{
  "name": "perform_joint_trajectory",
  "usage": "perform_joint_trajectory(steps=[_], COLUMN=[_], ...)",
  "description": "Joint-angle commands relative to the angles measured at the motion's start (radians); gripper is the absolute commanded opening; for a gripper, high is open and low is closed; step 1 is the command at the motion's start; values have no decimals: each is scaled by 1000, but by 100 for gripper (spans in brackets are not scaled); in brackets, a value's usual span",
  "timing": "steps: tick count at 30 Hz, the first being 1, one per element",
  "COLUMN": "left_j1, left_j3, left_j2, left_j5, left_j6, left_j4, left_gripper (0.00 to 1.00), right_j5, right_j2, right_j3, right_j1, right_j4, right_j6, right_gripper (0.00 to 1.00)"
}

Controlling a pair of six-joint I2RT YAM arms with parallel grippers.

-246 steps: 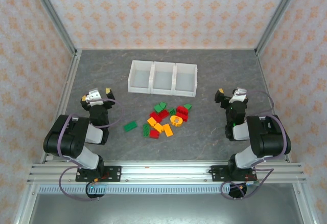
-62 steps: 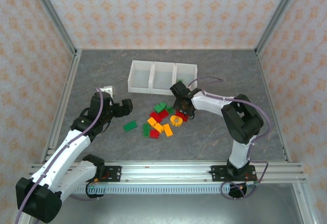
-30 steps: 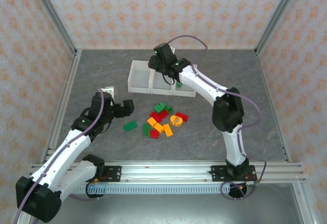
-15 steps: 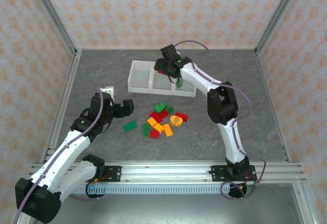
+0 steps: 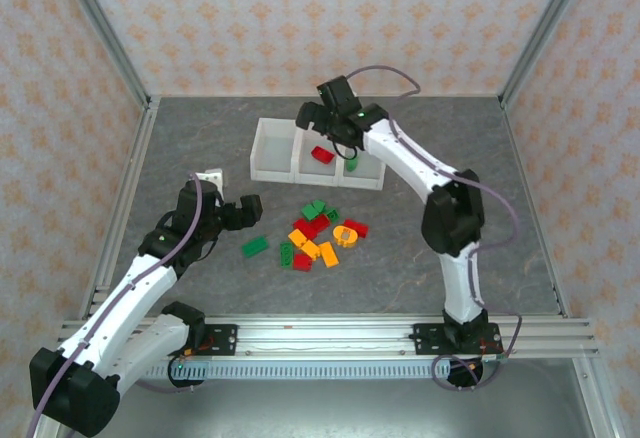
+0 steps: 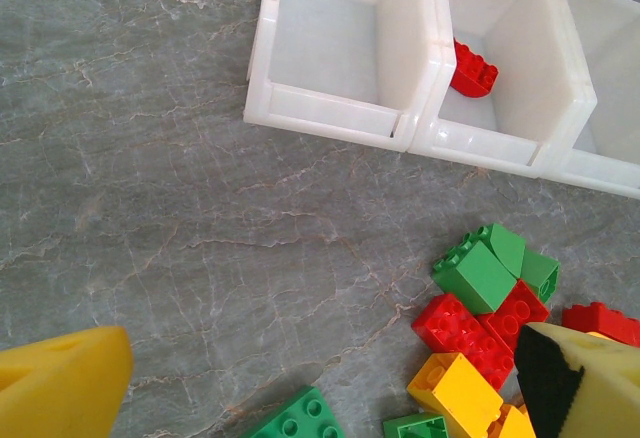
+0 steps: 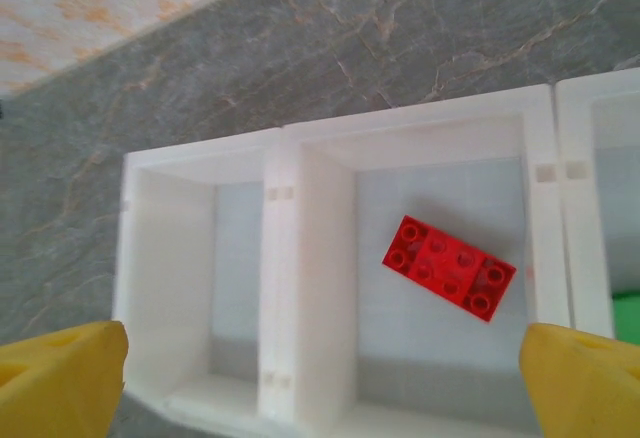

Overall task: Sort the legos into containers by color
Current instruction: Place the lego in the container, then pick up the lego from the center of the table.

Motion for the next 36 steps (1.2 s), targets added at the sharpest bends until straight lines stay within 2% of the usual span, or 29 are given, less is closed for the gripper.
perform_joint_trajectory(steps=[1,3,6,15,21,36], left_j1=[-6,-6,-6,-23,-74,-75], left_j3=[-1,0,0,0,-4,-5], left_j2=[-1,-2,-2,-26,-65,-62], left_j5=[3,2,5,26,-7,3], left_j6=[-1,-1,-1,-3,-10,-4], left_j4=[8,8,8,10,10,13], left_gripper=[99,99,99,99,99,99], right_j5=[93,112,109,74,57,43], right_j2=[-187,-292,-400,-521,-499,-321], right_j3=[-166,-330,-490,-761,-834,-795], right_j1=[32,42,44,54,59,110], right_j4=[-23,20,12,-40,-36,-30], right_j6=[51,93,140,206,216,238], right_gripper=[100,100,100,100,100,100])
